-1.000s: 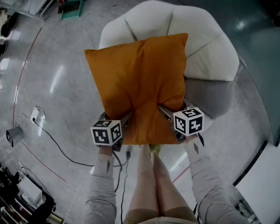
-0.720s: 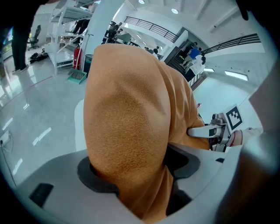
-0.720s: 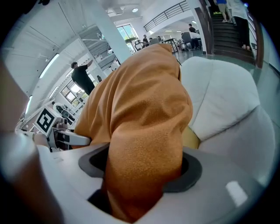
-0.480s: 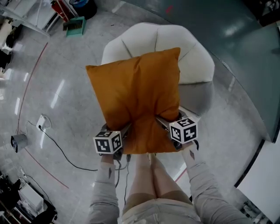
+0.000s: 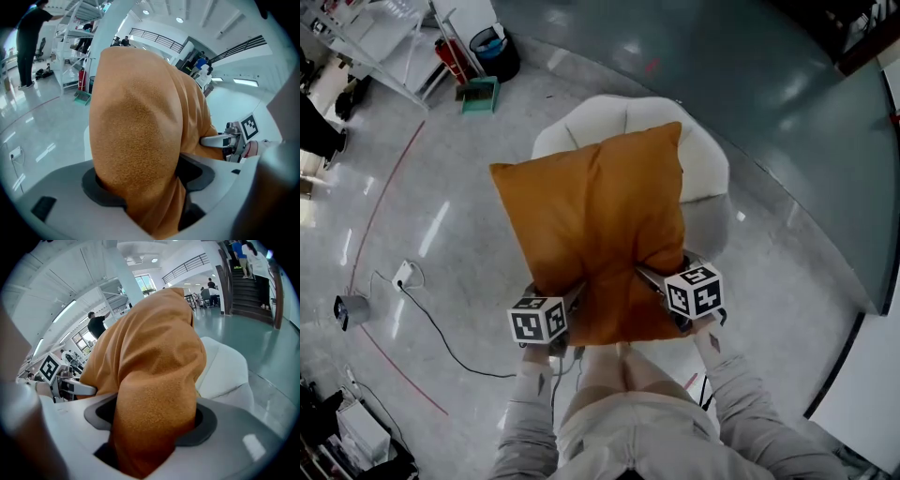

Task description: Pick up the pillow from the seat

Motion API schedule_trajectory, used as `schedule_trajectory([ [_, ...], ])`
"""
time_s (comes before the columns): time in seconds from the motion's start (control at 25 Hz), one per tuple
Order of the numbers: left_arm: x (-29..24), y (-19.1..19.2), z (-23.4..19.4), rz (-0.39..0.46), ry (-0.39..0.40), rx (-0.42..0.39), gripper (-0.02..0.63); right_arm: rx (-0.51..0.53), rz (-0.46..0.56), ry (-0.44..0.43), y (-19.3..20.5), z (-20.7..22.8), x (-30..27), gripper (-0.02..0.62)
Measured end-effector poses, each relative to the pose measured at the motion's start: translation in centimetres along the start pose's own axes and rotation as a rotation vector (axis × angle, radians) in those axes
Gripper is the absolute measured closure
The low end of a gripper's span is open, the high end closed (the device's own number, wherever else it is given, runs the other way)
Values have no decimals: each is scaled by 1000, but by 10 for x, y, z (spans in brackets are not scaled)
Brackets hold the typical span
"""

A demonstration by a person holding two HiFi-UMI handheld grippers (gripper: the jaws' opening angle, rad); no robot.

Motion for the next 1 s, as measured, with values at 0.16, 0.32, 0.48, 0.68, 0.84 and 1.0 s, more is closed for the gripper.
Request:
schedule_trajectory([
  [0.16,21,-10,30,26,5,-17,267,19,29,1,-15,-7,36,270],
  [0.32,41,-17,51,43,23,-36,267,29,59,10,-25,-17,66,268],
  [0.48,57,-22,66,70,35,-45,267,49,82,11,-34,-26,87,268],
  [0.68,73,-26,77,113,44,-53,267,86,113,8,-44,-37,104,268],
  [0.84,85,-32,84,134,59,-67,267,101,139,8,-51,-45,117,268],
  [1.0,91,-36,88,150,66,-89,267,105,169,6,-53,-49,124,268],
])
Point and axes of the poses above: the fingertips, and each gripper's own axes: x backward along the fingers, z to its right, y out of its underside, the point moved 10 cm from there along x, backward along the fingers, and after that the axes turned 14 degrees about z, right-handed, at the moved point
